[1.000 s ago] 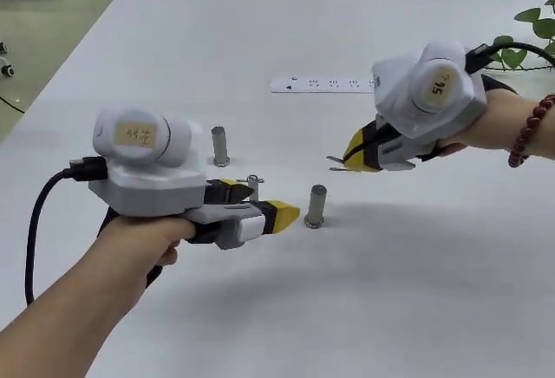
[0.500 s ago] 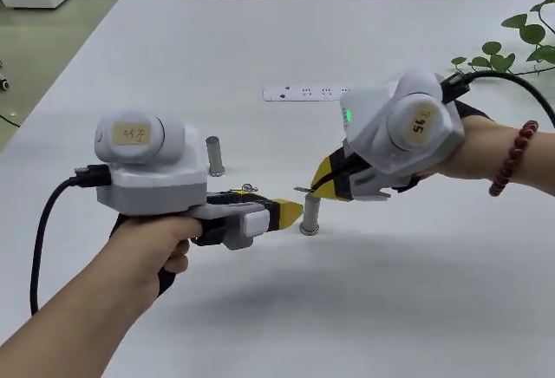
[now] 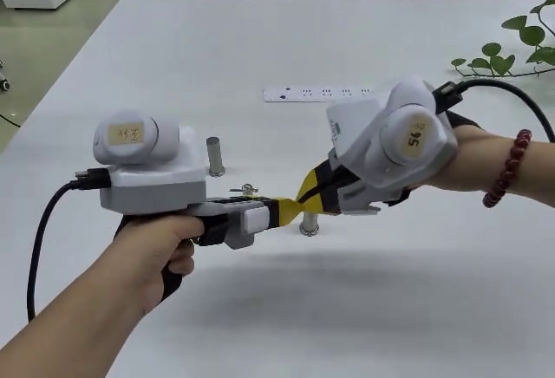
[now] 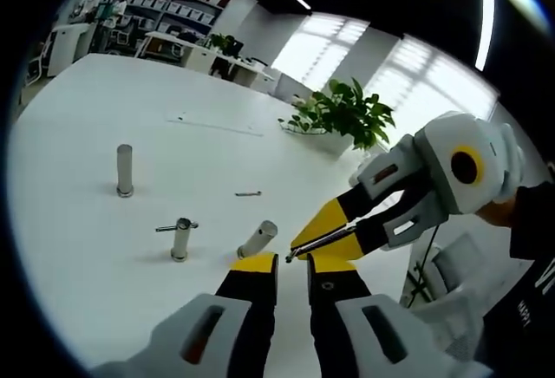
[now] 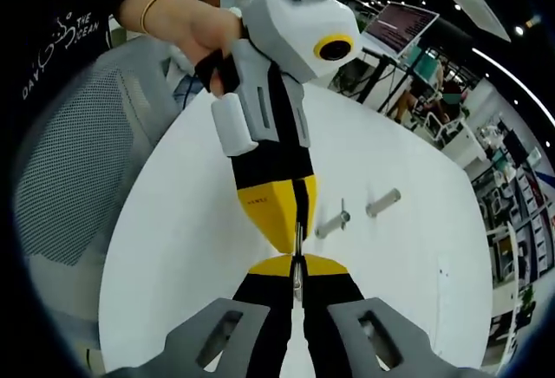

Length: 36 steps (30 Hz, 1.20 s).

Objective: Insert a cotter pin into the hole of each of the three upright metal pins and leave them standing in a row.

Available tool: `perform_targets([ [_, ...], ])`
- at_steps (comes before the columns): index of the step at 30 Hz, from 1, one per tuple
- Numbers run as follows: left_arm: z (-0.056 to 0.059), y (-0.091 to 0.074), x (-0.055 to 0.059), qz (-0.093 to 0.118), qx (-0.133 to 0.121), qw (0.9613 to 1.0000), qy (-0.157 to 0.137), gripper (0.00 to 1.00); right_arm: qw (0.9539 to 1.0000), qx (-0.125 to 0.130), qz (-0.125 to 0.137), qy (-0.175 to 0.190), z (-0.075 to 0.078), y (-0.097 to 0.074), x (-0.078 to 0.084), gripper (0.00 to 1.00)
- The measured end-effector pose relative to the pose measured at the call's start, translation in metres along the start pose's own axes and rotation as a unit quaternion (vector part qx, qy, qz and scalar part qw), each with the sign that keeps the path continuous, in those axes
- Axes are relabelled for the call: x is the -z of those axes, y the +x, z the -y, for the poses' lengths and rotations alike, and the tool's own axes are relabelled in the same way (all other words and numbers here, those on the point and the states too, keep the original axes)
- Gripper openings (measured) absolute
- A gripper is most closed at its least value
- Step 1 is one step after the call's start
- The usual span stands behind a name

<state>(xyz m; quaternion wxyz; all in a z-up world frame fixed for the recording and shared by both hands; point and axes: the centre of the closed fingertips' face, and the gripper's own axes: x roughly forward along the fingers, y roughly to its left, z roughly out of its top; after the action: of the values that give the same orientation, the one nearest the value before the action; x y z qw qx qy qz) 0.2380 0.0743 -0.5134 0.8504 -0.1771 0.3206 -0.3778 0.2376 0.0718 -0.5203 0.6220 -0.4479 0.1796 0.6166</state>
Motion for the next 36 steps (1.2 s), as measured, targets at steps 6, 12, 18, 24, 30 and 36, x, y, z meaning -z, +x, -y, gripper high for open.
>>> perform_targets([
  [6,0.0022,0.0006,0.0005,0.003,0.01,0.9999,-0.01,0.0,1.0,-0.003,0.008,0.002,-0.0023,-0.0006,-0.003,0.0],
  [12,0.0017,0.0026,0.0022,0.002,0.015,0.9997,-0.021,0.0,1.0,-0.004,0.006,-0.002,-0.0044,-0.0008,-0.0028,0.0],
  [18,0.003,0.0016,0.0016,0.009,0.021,0.9997,0.007,0.0,0.9999,-0.004,0.01,-0.007,-0.0051,-0.0015,-0.0043,0.0],
  [24,0.0035,0.0,0.0025,0.012,0.025,0.9993,0.024,0.0,0.9999,-0.005,0.015,0.005,-0.0076,-0.0008,-0.0058,0.0],
  [30,0.0041,-0.003,0.0023,0.02,0.031,0.9988,0.031,0.0,0.9997,-0.003,0.018,0.018,-0.0094,0.0,-0.0052,0.0],
  [36,0.0018,-0.0055,0.0052,0.019,0.031,0.9984,0.044,0.0,0.9976,-0.001,0.031,0.061,-0.0082,-0.0002,-0.002,0.05],
])
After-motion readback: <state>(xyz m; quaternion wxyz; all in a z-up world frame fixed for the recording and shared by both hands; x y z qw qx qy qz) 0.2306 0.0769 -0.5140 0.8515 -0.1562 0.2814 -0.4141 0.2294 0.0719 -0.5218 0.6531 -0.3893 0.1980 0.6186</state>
